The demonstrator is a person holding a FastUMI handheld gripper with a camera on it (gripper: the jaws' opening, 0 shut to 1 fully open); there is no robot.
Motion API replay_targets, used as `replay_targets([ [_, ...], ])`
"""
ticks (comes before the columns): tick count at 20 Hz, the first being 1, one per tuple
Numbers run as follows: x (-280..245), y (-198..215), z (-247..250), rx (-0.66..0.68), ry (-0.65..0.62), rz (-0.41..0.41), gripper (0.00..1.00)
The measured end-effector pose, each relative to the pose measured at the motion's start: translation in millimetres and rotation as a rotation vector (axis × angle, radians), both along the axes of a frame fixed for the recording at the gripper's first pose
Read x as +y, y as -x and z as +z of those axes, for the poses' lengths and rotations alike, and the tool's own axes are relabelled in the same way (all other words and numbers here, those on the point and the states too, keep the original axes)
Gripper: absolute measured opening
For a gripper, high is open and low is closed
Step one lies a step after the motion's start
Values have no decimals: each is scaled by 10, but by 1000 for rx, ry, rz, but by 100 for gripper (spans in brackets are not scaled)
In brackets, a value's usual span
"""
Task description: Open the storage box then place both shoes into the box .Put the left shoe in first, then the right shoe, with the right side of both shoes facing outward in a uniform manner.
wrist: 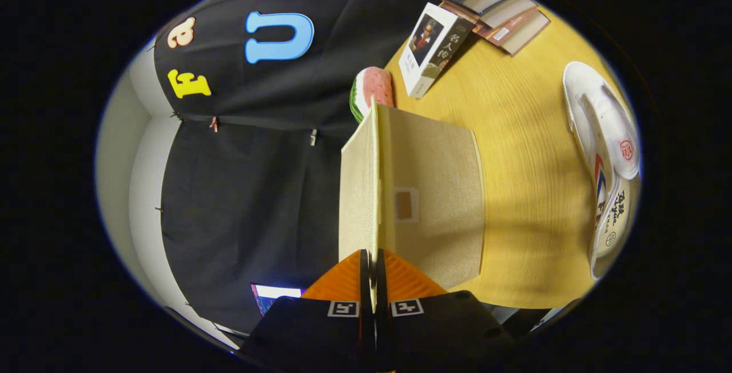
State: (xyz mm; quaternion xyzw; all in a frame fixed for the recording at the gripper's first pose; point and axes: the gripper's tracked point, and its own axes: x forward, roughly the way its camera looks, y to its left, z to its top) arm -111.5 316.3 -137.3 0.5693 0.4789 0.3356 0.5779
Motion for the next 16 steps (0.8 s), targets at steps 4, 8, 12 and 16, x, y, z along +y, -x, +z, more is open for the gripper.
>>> replay_targets([
  [4, 125, -55, 459, -136, 47, 21, 5],
  [8, 439, -208, 1031, -288, 84, 32, 8],
  [12, 924, -271, 1462, -395, 94, 69, 11],
  [16, 1480, -299, 1728, -413, 84, 106, 11],
])
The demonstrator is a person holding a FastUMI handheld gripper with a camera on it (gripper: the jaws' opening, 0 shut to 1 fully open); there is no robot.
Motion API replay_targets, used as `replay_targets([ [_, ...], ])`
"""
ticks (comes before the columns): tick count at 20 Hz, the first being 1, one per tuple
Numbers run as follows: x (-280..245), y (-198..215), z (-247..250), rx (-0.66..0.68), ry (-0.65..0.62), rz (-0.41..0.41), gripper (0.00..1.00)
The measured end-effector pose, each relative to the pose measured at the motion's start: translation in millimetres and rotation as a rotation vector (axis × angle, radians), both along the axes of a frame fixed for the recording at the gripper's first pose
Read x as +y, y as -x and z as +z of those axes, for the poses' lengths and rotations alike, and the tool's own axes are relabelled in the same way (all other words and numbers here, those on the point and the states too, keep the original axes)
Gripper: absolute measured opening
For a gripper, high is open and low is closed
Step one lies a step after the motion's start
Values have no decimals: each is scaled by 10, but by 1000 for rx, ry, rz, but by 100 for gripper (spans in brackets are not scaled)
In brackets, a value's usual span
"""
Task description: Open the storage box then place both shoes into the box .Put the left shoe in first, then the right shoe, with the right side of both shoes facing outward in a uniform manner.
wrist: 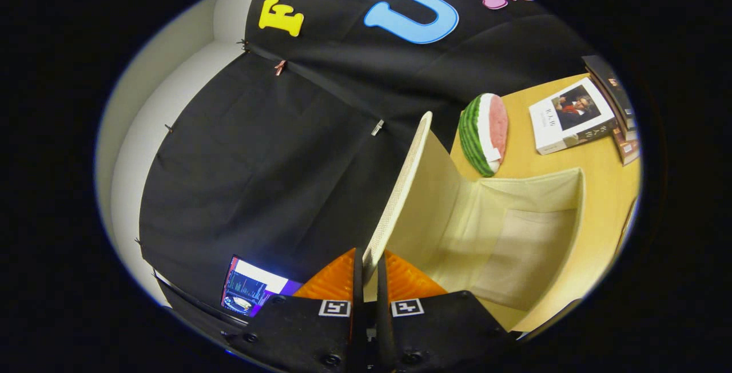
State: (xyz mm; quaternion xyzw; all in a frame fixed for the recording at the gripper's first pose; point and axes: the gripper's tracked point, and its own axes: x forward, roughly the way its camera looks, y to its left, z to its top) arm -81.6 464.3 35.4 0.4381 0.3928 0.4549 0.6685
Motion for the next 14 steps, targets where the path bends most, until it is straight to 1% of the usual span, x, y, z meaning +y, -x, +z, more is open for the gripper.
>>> replay_targets([
  [2, 256, 4, -58, -11, 29, 20, 17],
  [6, 650, 62, -186, -10, 92, 44, 67],
  [7, 678, 85, -225, -4, 105, 53, 86],
  [8, 684, 106, -233, 0, 104, 59, 93],
  [9, 638, 106, -227, 1, 96, 56, 98],
  [11, 419, 34, -214, -11, 96, 16, 97],
  [14, -60, -56, -179, -38, 99, -47, 97],
])
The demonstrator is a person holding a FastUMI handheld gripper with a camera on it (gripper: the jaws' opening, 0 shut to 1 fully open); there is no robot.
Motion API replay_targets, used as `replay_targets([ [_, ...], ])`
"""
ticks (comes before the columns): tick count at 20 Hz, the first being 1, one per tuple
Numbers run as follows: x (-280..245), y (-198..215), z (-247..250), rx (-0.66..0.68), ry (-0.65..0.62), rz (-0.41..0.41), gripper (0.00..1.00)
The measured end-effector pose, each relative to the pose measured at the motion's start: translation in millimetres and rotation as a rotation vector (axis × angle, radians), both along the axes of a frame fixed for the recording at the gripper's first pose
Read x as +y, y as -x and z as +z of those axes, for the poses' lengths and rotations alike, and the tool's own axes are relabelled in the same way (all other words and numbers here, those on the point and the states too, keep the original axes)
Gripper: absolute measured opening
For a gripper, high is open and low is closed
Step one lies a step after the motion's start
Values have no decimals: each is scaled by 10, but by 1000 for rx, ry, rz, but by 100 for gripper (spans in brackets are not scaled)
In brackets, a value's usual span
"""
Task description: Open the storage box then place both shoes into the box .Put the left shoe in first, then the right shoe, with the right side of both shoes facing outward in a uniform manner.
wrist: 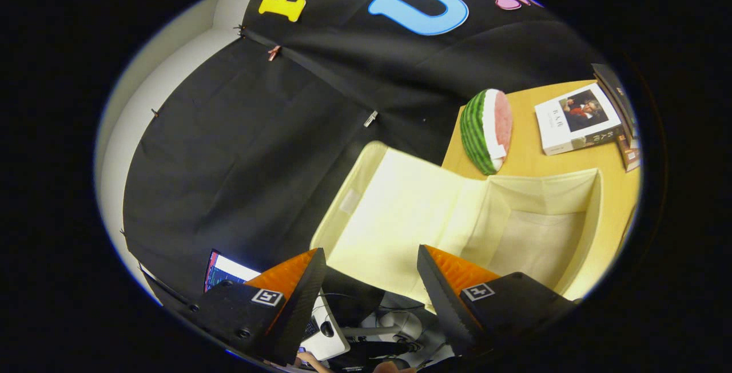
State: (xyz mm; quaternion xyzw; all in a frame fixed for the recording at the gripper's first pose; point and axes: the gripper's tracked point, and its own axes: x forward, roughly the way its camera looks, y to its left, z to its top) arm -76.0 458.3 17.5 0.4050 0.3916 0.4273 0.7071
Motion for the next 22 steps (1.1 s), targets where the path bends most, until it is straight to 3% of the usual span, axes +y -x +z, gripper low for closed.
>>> replay_targets([
  [2, -439, -108, -124, -50, 72, -67, 97],
  [9, -2424, -193, -1175, -216, 590, -318, 97],
  [16, -3362, 479, -2448, -85, 851, -268, 97],
  [22, -3383, 634, -3230, -22, 909, -203, 91],
])
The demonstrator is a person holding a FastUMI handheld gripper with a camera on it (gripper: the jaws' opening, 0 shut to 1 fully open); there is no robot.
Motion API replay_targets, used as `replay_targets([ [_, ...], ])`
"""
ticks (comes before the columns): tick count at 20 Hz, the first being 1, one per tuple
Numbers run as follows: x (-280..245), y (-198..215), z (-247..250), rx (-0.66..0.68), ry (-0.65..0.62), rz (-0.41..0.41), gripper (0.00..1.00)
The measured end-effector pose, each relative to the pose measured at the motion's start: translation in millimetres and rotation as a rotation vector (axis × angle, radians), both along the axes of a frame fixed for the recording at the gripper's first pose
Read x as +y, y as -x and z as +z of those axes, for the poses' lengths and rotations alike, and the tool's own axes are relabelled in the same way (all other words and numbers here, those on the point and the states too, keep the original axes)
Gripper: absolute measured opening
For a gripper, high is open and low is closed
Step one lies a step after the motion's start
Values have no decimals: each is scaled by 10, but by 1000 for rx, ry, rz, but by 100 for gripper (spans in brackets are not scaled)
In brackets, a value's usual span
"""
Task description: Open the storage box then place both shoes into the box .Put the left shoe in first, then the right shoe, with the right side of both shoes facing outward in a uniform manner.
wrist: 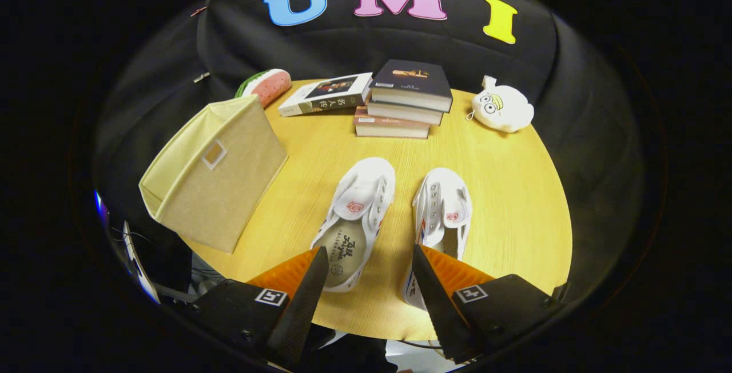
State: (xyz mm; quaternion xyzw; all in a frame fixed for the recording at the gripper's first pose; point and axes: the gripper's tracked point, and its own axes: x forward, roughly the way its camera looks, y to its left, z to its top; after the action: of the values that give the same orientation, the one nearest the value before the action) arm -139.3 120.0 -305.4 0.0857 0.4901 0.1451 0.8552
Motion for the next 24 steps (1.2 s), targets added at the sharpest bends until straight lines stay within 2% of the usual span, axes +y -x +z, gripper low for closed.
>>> replay_targets([
  [2, 42, -121, -273, 15, 22, -9, 88],
  [4, 82, -252, -569, 56, 38, -61, 85],
  [5, 132, -338, -666, 72, 18, -103, 83],
  [7, 248, -425, -837, 122, -33, -168, 70],
  [10, 316, -620, -862, 125, -129, -266, 63],
  [12, 259, -634, -867, 174, -168, -345, 39],
  [15, 190, -585, -800, 253, -183, -414, 13],
  [19, 230, -588, -419, 253, -240, -458, 10],
  [22, 248, -570, 59, 263, -252, -504, 10],
  [24, 344, -608, 381, 267, -262, -505, 10],
])
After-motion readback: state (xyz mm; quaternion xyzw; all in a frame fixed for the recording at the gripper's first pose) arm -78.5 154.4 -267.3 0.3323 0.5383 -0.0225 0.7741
